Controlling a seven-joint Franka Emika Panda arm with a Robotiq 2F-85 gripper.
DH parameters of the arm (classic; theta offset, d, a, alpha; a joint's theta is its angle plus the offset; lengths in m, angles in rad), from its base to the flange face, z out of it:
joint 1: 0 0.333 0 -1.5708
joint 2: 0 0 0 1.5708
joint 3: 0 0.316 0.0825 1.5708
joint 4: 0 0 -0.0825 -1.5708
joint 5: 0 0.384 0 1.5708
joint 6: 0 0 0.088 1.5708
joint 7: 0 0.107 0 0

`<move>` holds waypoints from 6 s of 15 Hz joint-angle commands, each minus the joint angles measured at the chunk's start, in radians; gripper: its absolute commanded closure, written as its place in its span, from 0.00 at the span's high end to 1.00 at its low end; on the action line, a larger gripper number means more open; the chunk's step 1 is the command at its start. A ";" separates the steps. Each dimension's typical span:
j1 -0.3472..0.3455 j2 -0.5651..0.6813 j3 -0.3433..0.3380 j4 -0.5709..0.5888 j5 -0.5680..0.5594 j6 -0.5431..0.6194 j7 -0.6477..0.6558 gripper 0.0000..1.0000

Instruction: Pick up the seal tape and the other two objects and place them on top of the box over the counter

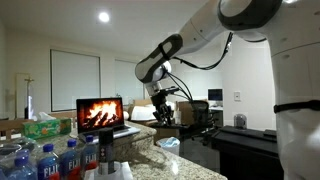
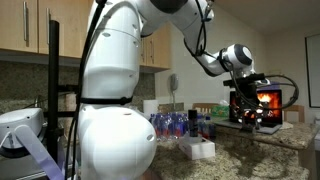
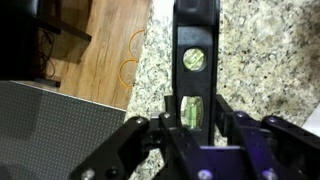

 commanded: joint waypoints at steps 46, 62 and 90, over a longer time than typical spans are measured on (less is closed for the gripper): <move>0.263 0.133 0.263 0.306 0.013 -0.058 -0.238 0.16; 0.267 0.161 0.268 0.358 0.033 -0.120 -0.217 0.16; 0.269 0.203 0.273 0.410 0.043 -0.175 -0.218 0.66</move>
